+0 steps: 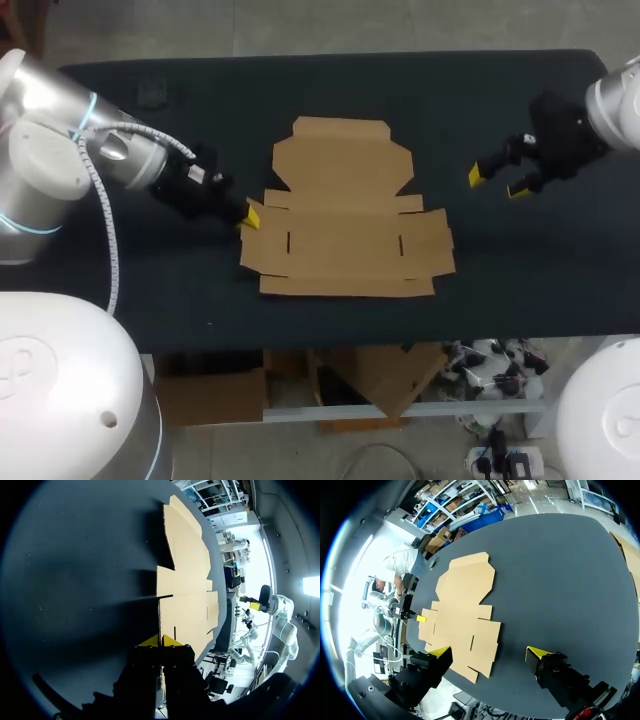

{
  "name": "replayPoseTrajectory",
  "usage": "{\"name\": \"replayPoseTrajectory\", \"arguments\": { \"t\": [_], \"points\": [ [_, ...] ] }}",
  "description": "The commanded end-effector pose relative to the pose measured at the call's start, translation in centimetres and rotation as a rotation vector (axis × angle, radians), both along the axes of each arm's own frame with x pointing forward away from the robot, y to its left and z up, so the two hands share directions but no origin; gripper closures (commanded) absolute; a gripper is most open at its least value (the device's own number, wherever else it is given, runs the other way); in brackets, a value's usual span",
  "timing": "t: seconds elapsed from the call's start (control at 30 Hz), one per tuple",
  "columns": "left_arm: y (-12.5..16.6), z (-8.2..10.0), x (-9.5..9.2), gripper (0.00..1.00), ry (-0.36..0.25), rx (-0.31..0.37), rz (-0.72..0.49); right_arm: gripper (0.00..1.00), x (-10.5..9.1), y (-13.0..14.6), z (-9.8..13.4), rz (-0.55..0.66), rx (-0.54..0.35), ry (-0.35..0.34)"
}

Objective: Assemble the packaging by folding the flat box into shape, placing the metal phone stand inside, and closing the box properly

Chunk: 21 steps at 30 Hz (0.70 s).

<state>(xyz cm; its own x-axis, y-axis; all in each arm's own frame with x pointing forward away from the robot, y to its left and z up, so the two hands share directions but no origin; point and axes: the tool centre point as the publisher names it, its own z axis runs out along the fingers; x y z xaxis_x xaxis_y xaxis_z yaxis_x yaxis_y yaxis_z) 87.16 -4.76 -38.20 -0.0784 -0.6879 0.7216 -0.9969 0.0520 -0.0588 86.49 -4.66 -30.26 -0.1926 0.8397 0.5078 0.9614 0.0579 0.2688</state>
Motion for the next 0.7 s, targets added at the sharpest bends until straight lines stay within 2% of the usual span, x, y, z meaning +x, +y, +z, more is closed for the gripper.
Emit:
{"name": "replayPoseTrajectory", "arguments": {
  "t": [0.03,0.2,0.23,0.27,0.3,0.33,0.7],
  "points": [
    [-0.20,-0.21,-0.63,1.00,0.000,-0.003,0.006,0.00,-0.30,-0.15,0.01,0.003,0.005,-0.005],
    [-0.39,-0.38,-0.96,1.00,0.007,-0.001,0.008,0.00,-0.32,-0.17,-0.02,0.007,0.007,-0.006],
    [-0.42,-0.39,-0.99,0.72,0.007,0.002,0.005,0.00,-0.32,-0.17,-0.02,0.007,0.007,-0.006],
    [-0.43,-0.39,-0.99,0.53,0.007,0.003,0.004,0.00,-0.32,-0.18,-0.02,0.007,0.007,-0.007],
    [-0.43,-0.39,-0.99,0.17,0.006,0.005,0.004,0.00,-0.32,-0.18,-0.03,0.008,0.008,-0.007],
    [-0.43,-0.38,-0.98,0.00,0.006,0.006,0.004,0.00,-0.31,-0.18,-0.03,0.009,0.009,-0.007],
    [-0.22,-0.17,-0.26,0.00,0.013,0.047,0.003,0.00,-0.05,-0.05,-0.02,0.017,0.008,-0.005]
  ]
}}
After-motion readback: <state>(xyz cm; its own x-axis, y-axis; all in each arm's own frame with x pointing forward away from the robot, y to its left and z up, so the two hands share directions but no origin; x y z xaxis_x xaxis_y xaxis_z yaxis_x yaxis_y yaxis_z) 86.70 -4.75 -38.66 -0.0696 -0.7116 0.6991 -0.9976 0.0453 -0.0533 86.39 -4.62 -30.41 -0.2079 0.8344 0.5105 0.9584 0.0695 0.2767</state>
